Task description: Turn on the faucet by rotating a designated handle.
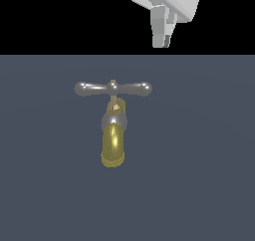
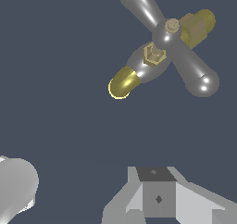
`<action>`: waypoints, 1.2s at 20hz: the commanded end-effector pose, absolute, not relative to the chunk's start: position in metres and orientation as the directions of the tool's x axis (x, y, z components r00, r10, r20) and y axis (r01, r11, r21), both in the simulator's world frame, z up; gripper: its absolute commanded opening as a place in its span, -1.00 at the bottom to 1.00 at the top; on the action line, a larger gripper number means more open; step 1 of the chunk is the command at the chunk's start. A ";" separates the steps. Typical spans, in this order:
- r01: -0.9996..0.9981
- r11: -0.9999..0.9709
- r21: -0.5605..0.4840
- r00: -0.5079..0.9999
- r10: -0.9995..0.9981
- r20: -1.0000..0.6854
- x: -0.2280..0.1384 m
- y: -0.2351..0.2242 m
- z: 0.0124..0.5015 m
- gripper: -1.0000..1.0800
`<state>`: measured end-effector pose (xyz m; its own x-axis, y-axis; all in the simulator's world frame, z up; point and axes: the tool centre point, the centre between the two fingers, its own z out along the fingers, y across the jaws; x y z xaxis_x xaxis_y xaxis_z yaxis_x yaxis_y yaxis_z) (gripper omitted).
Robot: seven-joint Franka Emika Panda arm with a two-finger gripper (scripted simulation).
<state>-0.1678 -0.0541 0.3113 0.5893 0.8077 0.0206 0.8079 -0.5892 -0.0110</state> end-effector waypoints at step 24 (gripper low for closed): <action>0.996 -0.093 0.001 0.093 0.996 0.000 -0.099 -0.054 0.207 -1.00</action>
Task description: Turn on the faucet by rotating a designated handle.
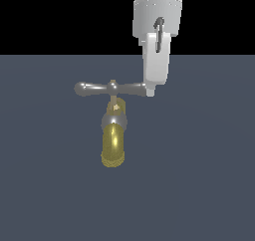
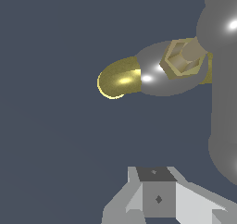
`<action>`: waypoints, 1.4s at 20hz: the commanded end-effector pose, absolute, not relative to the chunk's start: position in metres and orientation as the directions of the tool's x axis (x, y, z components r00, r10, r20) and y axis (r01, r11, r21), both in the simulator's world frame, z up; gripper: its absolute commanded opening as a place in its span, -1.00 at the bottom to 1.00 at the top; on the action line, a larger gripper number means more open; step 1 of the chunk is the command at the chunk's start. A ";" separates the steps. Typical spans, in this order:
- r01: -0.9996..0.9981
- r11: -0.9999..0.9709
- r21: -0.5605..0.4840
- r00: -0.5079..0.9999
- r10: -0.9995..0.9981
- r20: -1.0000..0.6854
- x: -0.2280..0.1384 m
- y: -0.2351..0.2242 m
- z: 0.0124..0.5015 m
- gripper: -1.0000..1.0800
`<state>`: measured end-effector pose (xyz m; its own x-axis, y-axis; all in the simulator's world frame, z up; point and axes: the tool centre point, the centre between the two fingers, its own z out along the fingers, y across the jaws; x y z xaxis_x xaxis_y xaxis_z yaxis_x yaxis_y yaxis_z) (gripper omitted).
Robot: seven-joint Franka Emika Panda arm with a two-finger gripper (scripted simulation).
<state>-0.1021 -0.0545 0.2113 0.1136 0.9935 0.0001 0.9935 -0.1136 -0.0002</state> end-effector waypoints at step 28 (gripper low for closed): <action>0.999 -0.032 0.000 0.032 0.999 -0.001 -0.055 -0.057 0.196 -1.00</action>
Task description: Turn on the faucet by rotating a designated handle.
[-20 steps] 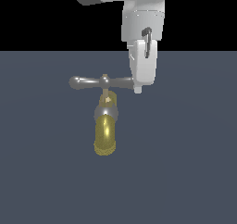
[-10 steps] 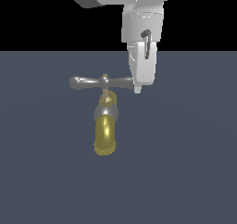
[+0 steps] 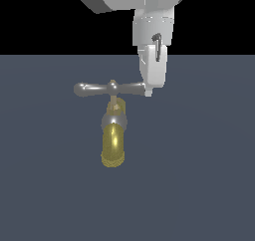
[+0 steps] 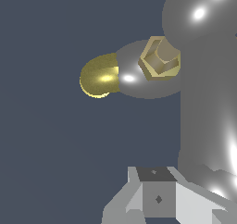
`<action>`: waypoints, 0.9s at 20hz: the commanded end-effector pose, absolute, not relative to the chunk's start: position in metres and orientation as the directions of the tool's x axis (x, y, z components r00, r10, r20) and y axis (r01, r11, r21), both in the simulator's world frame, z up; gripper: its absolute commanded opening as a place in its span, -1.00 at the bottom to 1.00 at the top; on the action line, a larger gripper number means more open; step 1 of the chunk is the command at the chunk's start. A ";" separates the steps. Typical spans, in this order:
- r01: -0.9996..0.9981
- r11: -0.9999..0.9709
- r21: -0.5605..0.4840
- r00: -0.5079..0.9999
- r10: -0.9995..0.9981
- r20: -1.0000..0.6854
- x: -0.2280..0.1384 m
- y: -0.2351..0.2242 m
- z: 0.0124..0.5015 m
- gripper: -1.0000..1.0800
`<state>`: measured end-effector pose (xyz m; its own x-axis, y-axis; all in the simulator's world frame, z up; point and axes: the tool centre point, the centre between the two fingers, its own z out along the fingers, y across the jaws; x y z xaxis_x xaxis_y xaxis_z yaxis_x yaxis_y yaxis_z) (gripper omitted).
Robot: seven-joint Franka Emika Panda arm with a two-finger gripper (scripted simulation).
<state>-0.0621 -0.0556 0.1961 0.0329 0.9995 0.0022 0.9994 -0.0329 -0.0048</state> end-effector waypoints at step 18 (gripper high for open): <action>0.999 -0.044 -0.009 0.044 0.999 -0.001 -0.017 -0.071 0.194 -1.00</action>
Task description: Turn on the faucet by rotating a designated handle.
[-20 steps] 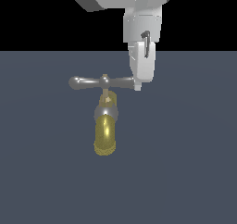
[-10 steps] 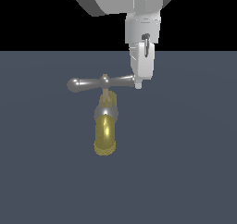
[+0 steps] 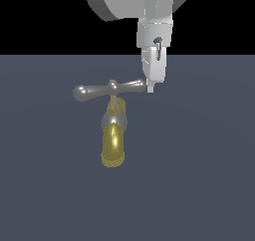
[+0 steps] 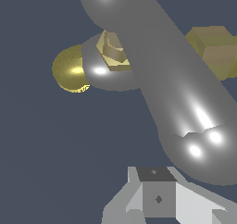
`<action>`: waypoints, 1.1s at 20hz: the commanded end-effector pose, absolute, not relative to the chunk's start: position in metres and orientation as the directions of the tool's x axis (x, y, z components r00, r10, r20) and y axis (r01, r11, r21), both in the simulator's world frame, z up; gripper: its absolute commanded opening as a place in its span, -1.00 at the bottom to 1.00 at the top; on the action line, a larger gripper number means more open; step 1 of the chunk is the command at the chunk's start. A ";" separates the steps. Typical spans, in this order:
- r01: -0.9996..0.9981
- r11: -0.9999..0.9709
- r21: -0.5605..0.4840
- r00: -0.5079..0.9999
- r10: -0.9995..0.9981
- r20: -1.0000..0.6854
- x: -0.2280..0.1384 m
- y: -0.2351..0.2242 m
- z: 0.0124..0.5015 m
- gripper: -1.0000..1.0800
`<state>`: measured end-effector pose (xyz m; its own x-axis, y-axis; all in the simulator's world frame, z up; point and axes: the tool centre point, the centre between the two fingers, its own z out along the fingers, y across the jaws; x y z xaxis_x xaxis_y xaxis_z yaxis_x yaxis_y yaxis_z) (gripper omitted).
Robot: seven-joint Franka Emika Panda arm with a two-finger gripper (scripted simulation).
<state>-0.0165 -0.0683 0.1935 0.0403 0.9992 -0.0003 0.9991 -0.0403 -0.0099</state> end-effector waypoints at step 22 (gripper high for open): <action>0.999 -0.033 -0.001 0.033 0.999 0.000 0.053 -0.020 0.196 -1.00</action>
